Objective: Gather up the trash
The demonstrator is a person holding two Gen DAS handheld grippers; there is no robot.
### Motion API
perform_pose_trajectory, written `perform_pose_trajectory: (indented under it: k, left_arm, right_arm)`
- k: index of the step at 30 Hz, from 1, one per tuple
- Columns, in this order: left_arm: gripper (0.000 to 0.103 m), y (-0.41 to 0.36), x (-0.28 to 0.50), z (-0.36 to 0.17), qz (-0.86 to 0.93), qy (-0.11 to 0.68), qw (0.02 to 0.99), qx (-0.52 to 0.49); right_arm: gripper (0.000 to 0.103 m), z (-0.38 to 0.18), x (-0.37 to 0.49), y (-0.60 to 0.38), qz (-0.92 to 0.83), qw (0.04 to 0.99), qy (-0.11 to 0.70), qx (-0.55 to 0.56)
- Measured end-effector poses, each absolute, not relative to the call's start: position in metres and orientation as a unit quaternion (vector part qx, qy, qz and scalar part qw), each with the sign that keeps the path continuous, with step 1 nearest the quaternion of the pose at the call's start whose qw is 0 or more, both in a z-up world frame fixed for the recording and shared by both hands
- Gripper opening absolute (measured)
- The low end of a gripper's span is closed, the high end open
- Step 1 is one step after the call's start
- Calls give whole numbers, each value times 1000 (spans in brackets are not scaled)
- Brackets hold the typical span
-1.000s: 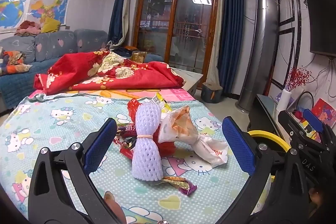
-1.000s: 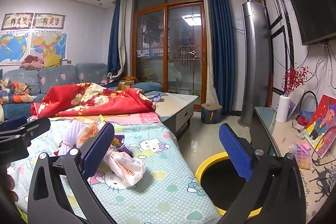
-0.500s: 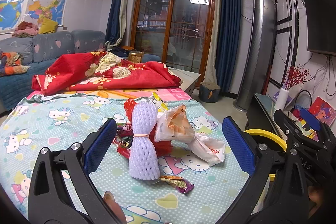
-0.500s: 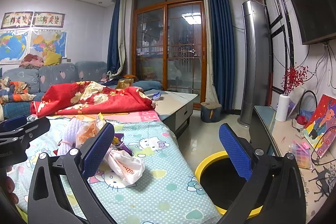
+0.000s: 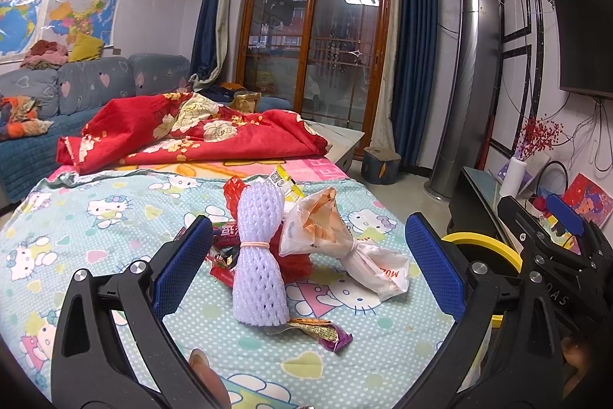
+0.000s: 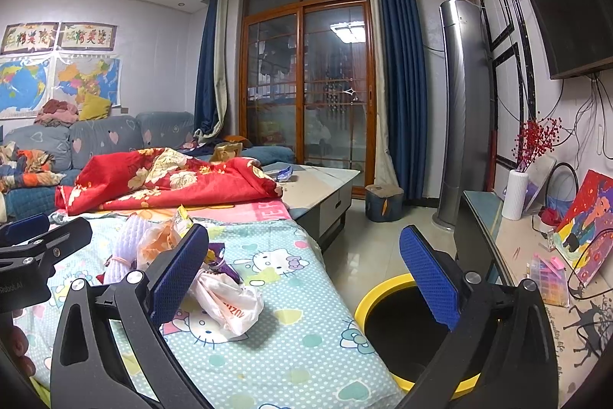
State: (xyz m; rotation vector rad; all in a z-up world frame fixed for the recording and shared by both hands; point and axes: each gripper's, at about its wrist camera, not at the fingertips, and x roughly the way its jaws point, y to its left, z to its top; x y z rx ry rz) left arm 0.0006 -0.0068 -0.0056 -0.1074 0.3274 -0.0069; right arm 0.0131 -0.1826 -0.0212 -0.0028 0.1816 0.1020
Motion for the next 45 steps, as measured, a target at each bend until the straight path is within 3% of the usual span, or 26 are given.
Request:
perform_pose_trajectory:
  k: [45]
  left_arm:
    - [92,-5,2,-19,-5,202,978,-51]
  right_arm:
    - [97,-28,19,-184,96,988,120,8]
